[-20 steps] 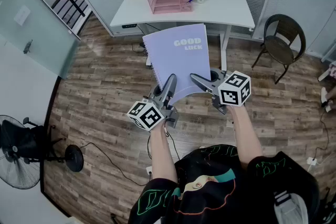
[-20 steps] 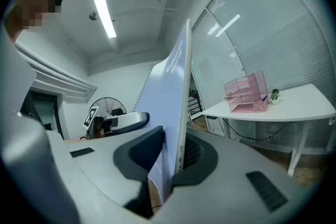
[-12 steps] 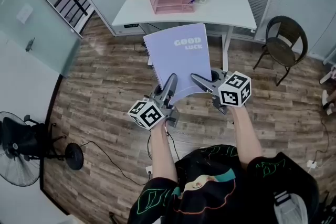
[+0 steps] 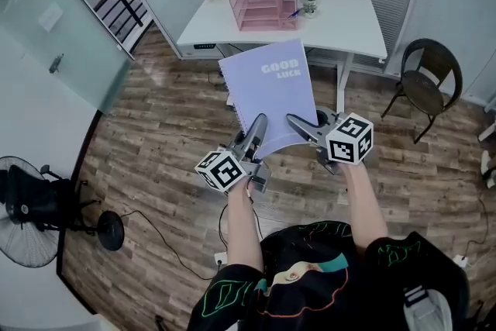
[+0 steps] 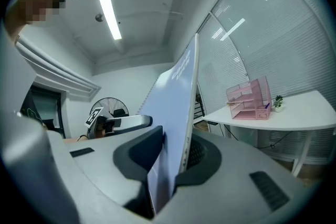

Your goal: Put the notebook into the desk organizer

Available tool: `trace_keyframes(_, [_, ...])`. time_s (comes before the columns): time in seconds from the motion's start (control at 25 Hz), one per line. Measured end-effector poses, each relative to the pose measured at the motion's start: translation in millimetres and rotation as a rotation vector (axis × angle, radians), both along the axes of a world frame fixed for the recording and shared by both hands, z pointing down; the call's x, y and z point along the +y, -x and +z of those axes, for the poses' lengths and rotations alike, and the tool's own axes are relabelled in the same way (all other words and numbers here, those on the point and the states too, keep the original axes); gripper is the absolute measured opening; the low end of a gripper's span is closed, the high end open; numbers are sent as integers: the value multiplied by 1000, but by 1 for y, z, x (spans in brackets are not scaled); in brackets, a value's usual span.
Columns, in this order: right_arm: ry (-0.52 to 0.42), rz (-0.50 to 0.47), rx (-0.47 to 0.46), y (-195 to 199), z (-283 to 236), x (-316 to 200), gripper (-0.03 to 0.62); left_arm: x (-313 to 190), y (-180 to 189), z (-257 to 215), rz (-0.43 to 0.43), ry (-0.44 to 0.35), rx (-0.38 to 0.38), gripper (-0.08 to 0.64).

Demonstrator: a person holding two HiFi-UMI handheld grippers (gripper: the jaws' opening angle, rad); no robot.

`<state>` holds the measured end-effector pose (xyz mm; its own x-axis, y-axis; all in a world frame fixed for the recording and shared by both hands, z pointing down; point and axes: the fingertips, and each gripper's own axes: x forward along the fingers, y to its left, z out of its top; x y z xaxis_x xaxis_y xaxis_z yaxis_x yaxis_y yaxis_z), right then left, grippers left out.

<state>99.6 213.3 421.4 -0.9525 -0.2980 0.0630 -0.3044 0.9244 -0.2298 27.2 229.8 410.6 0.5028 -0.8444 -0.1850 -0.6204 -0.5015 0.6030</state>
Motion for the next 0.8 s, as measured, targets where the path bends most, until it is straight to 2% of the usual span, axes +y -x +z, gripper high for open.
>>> trace_keyframes(0.24, [3, -16, 3, 5, 5, -10, 60, -11, 6, 6, -9, 11, 39, 25])
trace_keyframes(0.48, [-9, -15, 3, 15, 5, -29, 64, -34, 17, 9, -9, 12, 46, 25])
trace_keyframes(0.8, [-14, 20, 21, 31, 21, -94, 77, -102, 34, 23, 34, -3, 84, 26])
